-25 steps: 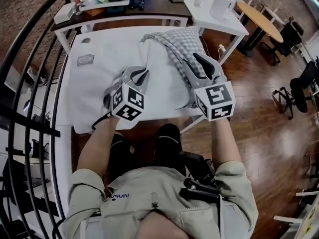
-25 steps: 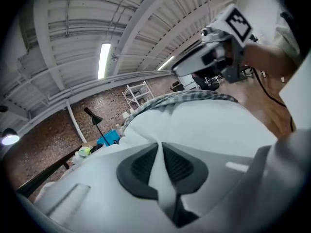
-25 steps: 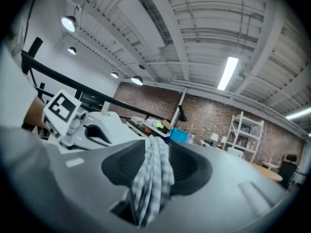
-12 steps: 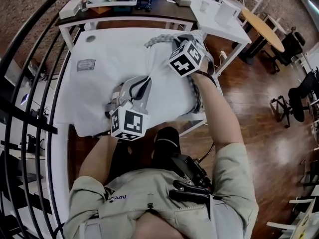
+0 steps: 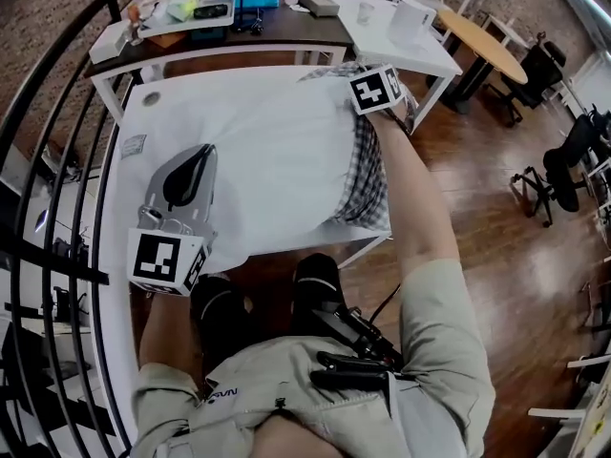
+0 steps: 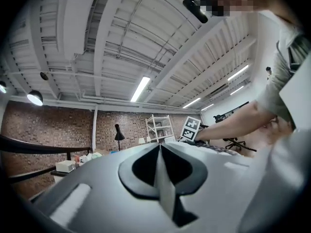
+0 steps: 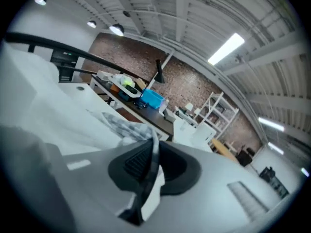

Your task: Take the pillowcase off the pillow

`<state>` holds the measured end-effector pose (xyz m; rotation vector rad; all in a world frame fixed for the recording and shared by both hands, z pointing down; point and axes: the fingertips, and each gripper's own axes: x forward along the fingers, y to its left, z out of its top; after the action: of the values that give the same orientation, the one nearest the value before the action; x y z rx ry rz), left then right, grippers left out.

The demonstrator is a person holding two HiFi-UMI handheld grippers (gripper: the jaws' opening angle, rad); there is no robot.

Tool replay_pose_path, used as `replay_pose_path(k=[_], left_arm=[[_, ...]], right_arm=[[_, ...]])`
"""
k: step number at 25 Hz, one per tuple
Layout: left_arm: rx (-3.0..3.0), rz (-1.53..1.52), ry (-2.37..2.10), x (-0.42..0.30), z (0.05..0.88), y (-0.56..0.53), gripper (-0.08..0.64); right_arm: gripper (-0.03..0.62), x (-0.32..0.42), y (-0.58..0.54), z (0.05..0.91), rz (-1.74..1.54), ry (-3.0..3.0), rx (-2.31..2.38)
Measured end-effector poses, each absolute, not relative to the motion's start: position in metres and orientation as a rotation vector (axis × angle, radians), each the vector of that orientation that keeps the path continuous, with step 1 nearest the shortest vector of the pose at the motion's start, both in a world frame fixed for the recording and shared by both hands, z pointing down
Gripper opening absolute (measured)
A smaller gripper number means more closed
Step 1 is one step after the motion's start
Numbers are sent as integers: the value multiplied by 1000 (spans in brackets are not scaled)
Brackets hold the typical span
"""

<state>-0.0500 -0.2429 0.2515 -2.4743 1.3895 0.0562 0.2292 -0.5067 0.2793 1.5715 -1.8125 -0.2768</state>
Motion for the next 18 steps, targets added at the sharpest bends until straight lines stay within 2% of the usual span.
replay_pose_path(k=[8,10,12,14,18], left_arm=[[-2539,-129,1439,-51,305,-284,14],[-2515,-189,1427,-45,309,-292,25],[-2482,-242,1401,-38,307,-296,64],[-2451,-285,1370,-30,302,-297,94],[-2339,-319,1289,-8,275,-273,170]], right_arm=[[39,257,-509,357,10,-1827,1584],[94,253,-504,353,10,-1940,1592],[172,255,-491,341,15,-2036,1625],[223,258,-470,327,17,-2110,1663],[227,256,-408,299,-59,-2241,1727]])
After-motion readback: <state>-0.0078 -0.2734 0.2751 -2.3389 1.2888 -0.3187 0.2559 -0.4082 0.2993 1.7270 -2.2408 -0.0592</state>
